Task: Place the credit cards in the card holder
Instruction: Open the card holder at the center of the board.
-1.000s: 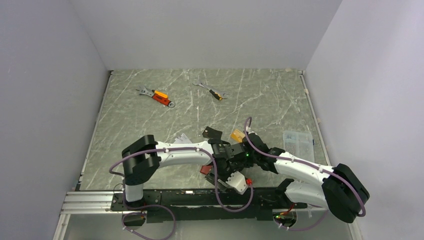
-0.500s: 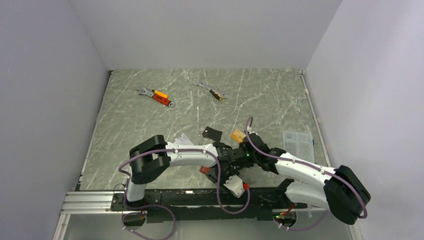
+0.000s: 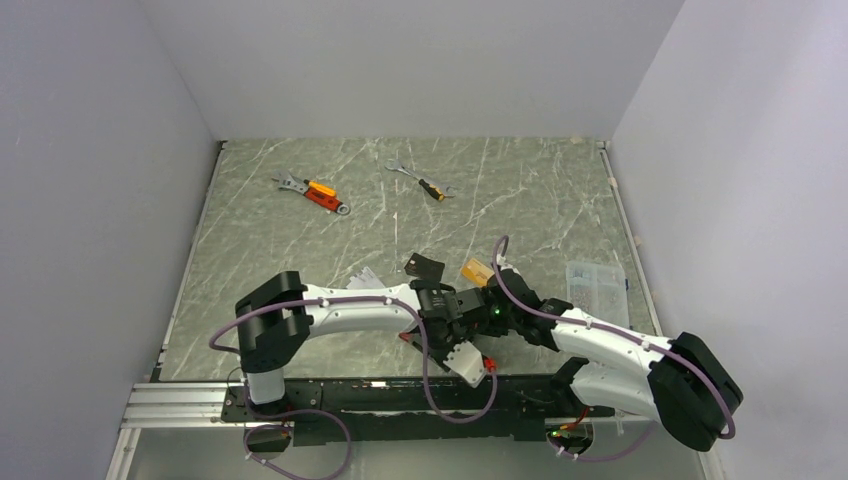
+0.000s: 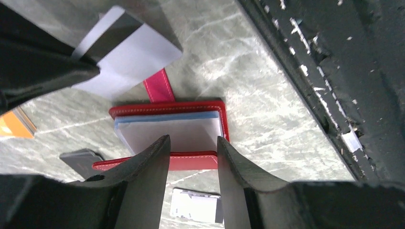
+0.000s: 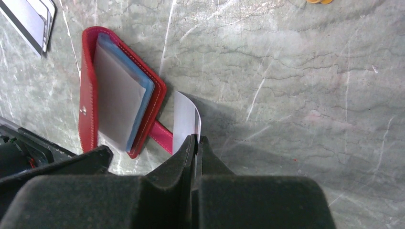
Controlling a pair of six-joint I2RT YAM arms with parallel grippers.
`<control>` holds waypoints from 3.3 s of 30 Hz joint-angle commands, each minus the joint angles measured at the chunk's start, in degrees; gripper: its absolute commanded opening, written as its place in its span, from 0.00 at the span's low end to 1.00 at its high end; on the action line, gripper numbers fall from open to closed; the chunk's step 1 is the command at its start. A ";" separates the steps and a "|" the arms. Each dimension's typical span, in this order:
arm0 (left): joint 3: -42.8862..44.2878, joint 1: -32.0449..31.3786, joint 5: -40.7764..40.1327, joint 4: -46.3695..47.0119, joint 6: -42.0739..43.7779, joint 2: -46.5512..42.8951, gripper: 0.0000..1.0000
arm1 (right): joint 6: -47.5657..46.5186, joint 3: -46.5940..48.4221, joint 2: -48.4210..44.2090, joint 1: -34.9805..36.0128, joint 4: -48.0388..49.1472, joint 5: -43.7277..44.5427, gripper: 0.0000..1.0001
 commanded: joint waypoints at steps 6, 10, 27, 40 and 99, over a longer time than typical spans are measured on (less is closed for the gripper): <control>-2.84 3.84 -8.29 -1.04 -1.28 -3.72 0.43 | -1.15 -2.60 0.25 -0.25 -6.55 5.42 0.00; -2.25 7.22 -8.09 -1.48 -2.96 -5.48 0.42 | -1.11 -2.67 0.10 -0.27 -6.46 5.51 0.00; -3.52 22.39 4.22 4.11 -14.63 -9.45 0.45 | -2.11 -1.66 -1.54 -0.16 -7.14 5.14 0.00; -4.46 26.06 8.07 7.71 -25.39 -9.17 0.63 | -1.79 -1.99 -2.94 -0.08 -7.04 4.98 0.00; -4.63 31.61 22.84 3.97 -34.61 -5.70 0.00 | -4.02 -1.71 -11.78 2.38 0.33 -11.29 0.00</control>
